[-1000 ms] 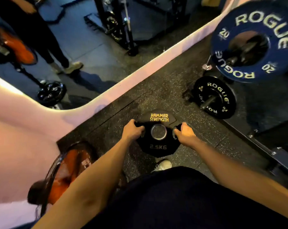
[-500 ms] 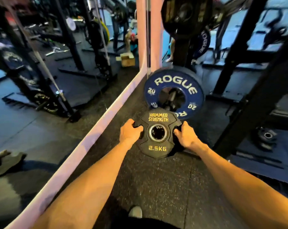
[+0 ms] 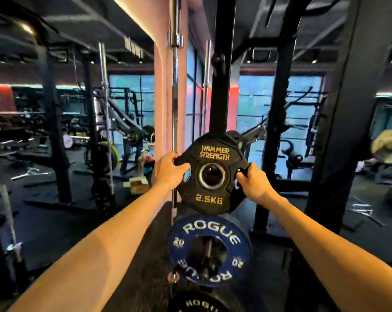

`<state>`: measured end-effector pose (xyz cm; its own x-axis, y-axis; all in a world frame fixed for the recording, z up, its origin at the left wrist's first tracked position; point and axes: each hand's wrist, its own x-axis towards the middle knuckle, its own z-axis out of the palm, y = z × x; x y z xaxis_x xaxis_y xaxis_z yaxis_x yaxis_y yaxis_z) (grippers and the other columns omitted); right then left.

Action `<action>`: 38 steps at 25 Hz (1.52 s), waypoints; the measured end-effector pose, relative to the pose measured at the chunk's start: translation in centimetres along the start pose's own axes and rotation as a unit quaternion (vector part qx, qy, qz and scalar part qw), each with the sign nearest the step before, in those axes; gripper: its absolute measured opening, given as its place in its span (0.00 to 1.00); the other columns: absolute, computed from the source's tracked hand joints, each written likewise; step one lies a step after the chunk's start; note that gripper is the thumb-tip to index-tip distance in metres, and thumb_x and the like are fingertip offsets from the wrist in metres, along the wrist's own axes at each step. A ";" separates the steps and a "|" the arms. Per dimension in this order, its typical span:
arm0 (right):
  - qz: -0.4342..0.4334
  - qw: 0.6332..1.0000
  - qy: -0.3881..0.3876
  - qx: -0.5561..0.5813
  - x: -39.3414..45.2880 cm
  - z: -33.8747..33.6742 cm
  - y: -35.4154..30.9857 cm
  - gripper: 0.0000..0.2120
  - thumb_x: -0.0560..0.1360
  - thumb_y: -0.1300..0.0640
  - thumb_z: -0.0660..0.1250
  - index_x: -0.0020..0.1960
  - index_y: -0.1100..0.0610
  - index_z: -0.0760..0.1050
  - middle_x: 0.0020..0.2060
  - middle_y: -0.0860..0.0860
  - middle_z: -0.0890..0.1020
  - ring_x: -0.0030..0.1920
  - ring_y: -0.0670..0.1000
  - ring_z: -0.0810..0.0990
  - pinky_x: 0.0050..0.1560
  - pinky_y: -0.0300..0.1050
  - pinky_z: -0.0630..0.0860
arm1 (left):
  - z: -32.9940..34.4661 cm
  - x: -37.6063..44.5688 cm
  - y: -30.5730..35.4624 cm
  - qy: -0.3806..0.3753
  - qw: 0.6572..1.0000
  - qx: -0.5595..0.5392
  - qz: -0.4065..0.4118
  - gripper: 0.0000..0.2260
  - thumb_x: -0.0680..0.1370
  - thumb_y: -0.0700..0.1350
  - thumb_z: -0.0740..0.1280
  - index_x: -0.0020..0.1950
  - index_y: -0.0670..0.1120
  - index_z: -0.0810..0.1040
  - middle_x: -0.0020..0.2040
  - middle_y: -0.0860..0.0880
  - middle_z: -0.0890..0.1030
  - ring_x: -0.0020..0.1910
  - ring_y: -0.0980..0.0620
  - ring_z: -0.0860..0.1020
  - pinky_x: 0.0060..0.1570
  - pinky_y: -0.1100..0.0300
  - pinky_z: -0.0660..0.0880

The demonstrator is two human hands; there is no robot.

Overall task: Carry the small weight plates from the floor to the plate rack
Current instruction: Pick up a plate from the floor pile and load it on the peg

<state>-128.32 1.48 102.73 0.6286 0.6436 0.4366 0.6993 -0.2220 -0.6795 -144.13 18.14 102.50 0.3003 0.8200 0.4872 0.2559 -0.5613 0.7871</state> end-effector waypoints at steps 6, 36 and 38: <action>-0.058 0.994 0.092 -0.009 8.0 -7.1 -9.7 0.09 0.79 0.56 0.60 0.50 0.63 0.66 0.52 0.65 0.79 0.50 0.64 0.78 0.44 0.50 0.71 | -4.7 9.7 10.3 0.039 0.992 -0.026 0.115 0.06 0.69 0.50 0.72 0.41 0.51 0.76 0.39 0.48 0.80 0.42 0.45 0.78 0.37 0.59 0.69; -0.066 0.982 0.108 -0.140 38.5 -8.9 -11.2 0.15 0.80 0.46 0.54 0.54 0.59 0.59 0.41 0.62 0.79 0.32 0.63 0.83 0.37 0.59 0.82 | 5.8 38.9 16.8 0.046 0.942 0.201 0.264 0.10 0.80 0.45 0.58 0.59 0.42 0.63 0.46 0.39 0.76 0.41 0.37 0.77 0.37 0.52 0.70; -0.044 0.979 0.119 -0.157 40.5 -7.9 -10.2 0.17 0.79 0.44 0.52 0.54 0.59 0.59 0.38 0.63 0.81 0.33 0.64 0.83 0.40 0.60 0.82 | 6.8 40.3 16.7 0.039 0.944 0.186 0.270 0.09 0.81 0.45 0.55 0.58 0.43 0.61 0.44 0.39 0.77 0.39 0.37 0.78 0.36 0.51 0.72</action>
<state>-107.27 24.05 131.97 0.5973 0.4896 0.6352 0.8005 -0.4121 -0.4351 -121.48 41.07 132.71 0.4147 0.4012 0.8167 0.3944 -0.8881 0.2360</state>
